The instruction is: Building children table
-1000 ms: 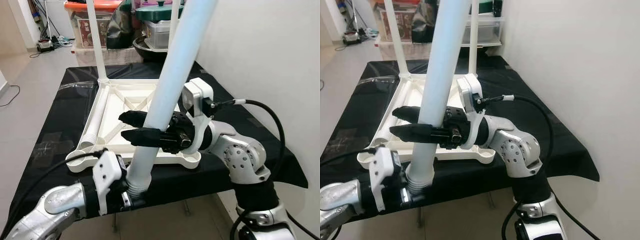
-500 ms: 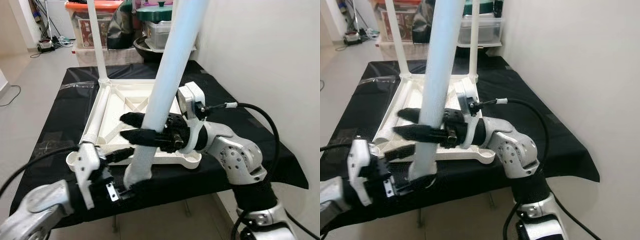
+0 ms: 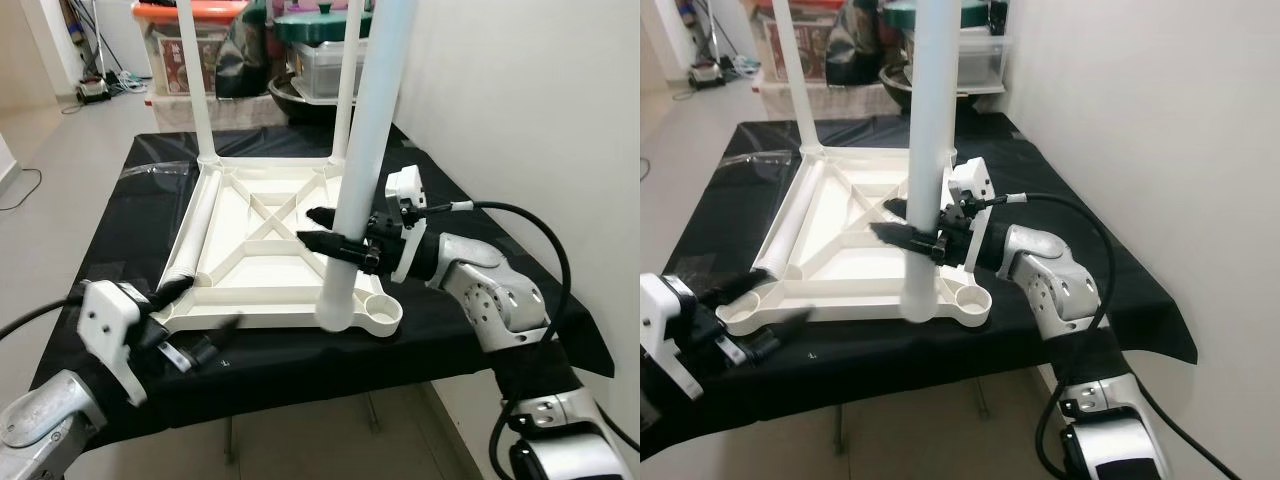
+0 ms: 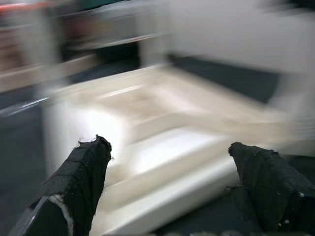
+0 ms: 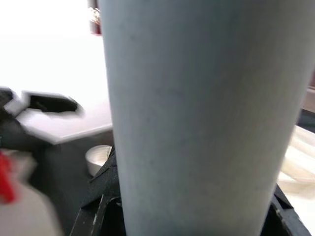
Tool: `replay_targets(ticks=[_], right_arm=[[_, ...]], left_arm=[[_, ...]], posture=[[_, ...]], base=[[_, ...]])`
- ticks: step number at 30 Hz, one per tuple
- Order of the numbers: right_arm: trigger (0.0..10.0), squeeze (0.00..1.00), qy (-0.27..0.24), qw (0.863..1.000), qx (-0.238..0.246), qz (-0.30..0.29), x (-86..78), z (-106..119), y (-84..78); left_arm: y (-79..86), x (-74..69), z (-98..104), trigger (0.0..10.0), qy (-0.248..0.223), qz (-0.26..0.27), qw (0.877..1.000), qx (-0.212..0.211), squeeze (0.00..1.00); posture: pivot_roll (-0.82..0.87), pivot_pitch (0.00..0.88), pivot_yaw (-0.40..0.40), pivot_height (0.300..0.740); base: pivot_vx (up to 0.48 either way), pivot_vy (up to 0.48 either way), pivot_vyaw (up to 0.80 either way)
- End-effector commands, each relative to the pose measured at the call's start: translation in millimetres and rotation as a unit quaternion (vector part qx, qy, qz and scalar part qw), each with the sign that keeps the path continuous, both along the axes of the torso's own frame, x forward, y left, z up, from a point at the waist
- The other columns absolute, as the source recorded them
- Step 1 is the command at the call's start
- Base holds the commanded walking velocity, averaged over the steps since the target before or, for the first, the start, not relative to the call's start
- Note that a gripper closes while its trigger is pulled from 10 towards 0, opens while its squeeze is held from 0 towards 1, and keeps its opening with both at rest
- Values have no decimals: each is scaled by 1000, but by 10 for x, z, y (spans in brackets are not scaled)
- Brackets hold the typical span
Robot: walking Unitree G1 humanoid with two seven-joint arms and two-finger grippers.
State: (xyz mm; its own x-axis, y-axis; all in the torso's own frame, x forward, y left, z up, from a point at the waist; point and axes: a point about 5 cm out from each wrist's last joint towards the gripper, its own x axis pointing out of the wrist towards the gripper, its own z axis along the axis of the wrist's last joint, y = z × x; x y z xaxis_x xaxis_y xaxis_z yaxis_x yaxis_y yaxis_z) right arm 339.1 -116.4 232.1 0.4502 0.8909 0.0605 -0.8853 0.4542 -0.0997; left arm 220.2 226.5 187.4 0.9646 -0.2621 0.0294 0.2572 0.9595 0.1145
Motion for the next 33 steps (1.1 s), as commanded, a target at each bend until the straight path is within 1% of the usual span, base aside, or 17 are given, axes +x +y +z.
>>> replay_targets(ticks=[1, 2, 4, 5, 6, 10, 11, 14, 15, 16, 17, 19, 23, 25, 26, 28, 33], right_arm=[[0, 0, -16, 1000, -12, -6, 19, 30, 5], [0, 0, -20, 999, -21, -16, 36, 6, -9], [0, 0, -38, 997, -59, -36, 44, -75, -31], [0, 0, -37, 996, -64, -45, 48, -100, -40], [0, 0, -34, 996, -65, -53, 56, -121, -48], [0, 0, -27, 996, -60, -68, 76, -145, -57], [0, 0, -28, 995, -55, -78, 87, -153, -65], [0, 0, -30, 994, -54, -91, 104, -166, -77], [9137, 0, -45, 990, -68, -114, 141, -192, -98], [10000, 0, -55, 986, -81, -134, 176, -213, -125], [10000, 0, -55, 986, -81, -134, 176, -213, -125], [10000, 0, -73, 980, -104, -151, 216, -231, -161], [10000, 0, -83, 979, -116, -148, 217, -212, -200], [10000, 0, -86, 979, -121, -137, 199, -203, -216], [10000, 0, -89, 981, -136, -108, 127, -203, -252], [10000, 0, -93, 981, -146, -90, 82, -209, -266], [10000, 0, -92, 983, -144, -64, 20, -248, -222]], left_arm=[[60, 9, -47, 10000, 12, 28, 1000, 5, 0], [105, 31, -70, 10000, 15, 54, 998, 1, 0], [84, 63, -49, 10000, -2, 80, 997, -15, 0], [75, 87, -43, 10000, -10, 98, 995, -17, 0], [64, 109, -52, 10000, -13, 112, 993, -24, 0], [21, 128, -62, 10000, -23, 125, 992, -25, 0], [-9, 136, -63, 10000, -30, 137, 990, -16, 0], [-48, 137, -57, 10000, -42, 142, 989, 0, 0], [-73, 141, -54, 10000, -55, 148, 987, 11, 0], [-78, 143, -62, 10000, -58, 147, 987, 8, 0], [-78, 143, -62, 10000, -58, 147, 987, 8, 0], [-64, 148, -73, 10000, -56, 148, 987, -5, 0], [-64, 143, -73, 10000, -51, 140, 989, -21, 0], [-64, 141, -71, 10000, -52, 142, 988, -23, 0], [-89, 143, -91, 10000, -52, 145, 988, -24, 0], [-104, 145, -103, 10000, -53, 148, 987, -20, 0], [-118, 168, -122, 10000, -55, 146, 987, -26, 0]], posture=[[50, 0, -61, 740], [50, 0, -61, 740], [44, 0, -57, 740], [44, 0, -57, 740], [44, 0, -57, 740], [39, 0, -54, 740], [40, 0, -53, 740], [40, 0, -53, 740], [42, 0, -56, 740], [44, 0, -57, 740], [44, 0, -57, 740], [45, 0, -60, 740], [45, 0, -60, 740], [41, 0, -60, 740], [35, 0, -58, 740], [35, 0, -58, 740], [30, 0, -56, 740]], base=[[0, 0, 0], [0, 0, 0], [0, 0, 0], [0, 0, 0], [0, 0, 0], [0, 0, 0], [0, 0, 0], [0, 0, 0], [0, 0, 0], [0, 0, 0], [0, 0, 0], [0, 0, 0], [0, 0, 0], [0, 0, 0], [0, 0, 0], [0, 0, 0], [0, 0, 0]])
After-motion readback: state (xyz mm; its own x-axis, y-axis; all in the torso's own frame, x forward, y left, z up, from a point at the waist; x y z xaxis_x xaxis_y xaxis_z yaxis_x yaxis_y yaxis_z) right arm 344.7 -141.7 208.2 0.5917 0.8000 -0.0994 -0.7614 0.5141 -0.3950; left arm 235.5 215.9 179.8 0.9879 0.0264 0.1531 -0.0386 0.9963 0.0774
